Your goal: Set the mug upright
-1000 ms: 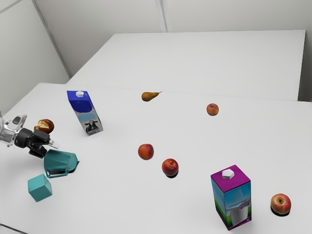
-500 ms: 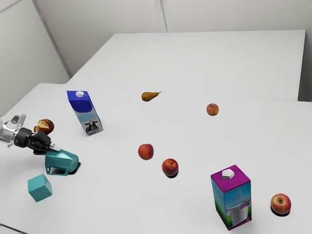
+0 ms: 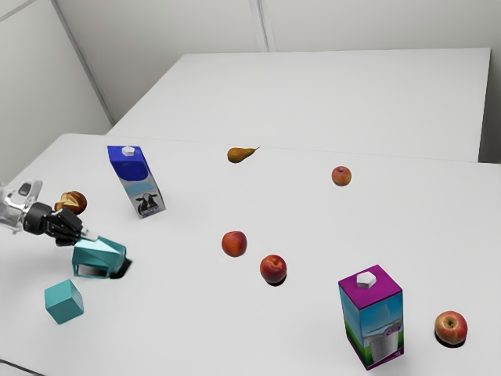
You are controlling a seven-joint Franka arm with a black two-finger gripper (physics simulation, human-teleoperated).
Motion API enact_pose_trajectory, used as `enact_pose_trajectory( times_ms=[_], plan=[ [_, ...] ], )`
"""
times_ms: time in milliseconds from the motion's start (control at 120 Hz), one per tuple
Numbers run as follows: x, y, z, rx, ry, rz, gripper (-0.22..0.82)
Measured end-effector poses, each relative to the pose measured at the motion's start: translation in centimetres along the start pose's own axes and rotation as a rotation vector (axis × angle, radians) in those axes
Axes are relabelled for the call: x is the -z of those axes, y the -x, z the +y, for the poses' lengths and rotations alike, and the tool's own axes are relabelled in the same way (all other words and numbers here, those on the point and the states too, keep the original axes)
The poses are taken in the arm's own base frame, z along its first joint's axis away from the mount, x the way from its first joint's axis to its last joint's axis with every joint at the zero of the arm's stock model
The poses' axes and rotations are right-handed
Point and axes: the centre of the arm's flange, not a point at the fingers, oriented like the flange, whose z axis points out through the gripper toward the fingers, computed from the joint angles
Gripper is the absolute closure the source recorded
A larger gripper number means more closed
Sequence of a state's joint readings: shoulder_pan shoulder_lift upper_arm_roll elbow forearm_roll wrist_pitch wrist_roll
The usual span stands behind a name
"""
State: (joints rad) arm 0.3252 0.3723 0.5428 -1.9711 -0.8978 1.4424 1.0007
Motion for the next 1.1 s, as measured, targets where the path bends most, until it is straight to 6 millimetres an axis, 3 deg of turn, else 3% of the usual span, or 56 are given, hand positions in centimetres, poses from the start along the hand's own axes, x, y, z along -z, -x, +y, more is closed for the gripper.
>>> enact_pose_trajectory(
  times_ms=[367,617,892,1100],
  plan=[
    [-0.2,-0.9,3.3,-0.05,-0.005,-0.004,0.79],
    [-3.4,-4.0,9.3,-0.125,-0.144,-0.027,0.79],
    [-6.0,-5.0,14.5,-0.146,-0.407,-0.038,0.79],
    [-8.4,-5.0,16.4,-0.095,-0.535,-0.05,0.79]
  ],
)
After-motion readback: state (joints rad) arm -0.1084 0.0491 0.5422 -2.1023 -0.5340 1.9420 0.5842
